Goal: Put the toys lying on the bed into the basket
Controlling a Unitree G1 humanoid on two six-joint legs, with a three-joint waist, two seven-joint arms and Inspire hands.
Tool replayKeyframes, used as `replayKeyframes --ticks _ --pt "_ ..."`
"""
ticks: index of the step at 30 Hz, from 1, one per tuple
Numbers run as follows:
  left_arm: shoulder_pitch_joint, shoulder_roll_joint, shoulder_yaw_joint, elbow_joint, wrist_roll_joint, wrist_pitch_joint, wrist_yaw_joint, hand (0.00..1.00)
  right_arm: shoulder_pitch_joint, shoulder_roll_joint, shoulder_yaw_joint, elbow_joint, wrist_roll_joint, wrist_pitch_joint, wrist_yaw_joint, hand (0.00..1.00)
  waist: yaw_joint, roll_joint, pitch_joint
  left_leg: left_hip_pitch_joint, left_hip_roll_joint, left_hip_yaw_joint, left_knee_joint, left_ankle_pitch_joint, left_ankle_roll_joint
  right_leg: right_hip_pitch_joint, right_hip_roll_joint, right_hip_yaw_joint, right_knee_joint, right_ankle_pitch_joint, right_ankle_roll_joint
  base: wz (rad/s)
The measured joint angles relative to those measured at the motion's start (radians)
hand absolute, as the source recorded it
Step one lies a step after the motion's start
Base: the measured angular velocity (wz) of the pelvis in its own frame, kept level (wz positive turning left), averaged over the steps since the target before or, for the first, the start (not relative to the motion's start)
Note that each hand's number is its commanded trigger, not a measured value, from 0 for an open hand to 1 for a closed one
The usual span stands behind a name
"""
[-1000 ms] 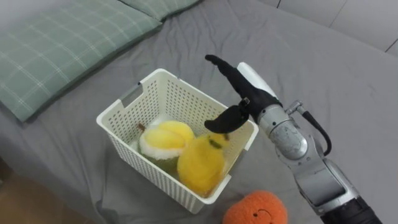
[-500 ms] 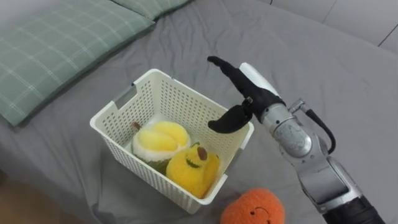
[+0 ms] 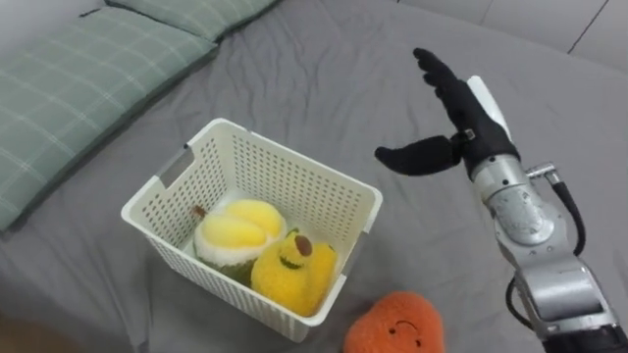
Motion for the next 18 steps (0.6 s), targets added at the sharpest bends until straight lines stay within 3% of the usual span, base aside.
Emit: replayKeyframes --ticks 6,13,18 --pt "-0.002 -0.002 0.000 -0.004 0.005 -0.002 0.000 0.00 0.070 -0.005 -0.054 0.004 0.027 -0.001 -0.032 0.00 -0.056 0.005 0.0037 0.004 0.002 0.016 0.002 -0.001 0.001 0.000 0.001 0.018 0.001 0.000 0.000 -0.06" --pt "-0.011 -0.001 -0.010 -0.027 0.006 -0.003 -0.001 0.00 0.081 -0.035 -0.059 0.054 0.092 -0.002 -0.042 0.00 -0.098 0.006 0.0045 0.015 0.007 0.033 0.000 -0.008 0.002 -0.007 0.002 0.043 0.019 0.000 0.000 -0.10" --pt "-0.021 0.001 -0.069 -0.024 0.005 -0.003 0.000 0.00 0.132 -0.035 -0.019 0.138 0.127 0.003 -0.010 0.00 -0.103 0.000 0.0050 0.023 0.009 0.043 -0.005 -0.009 0.003 -0.004 0.002 0.050 0.017 -0.001 0.002 -0.04"
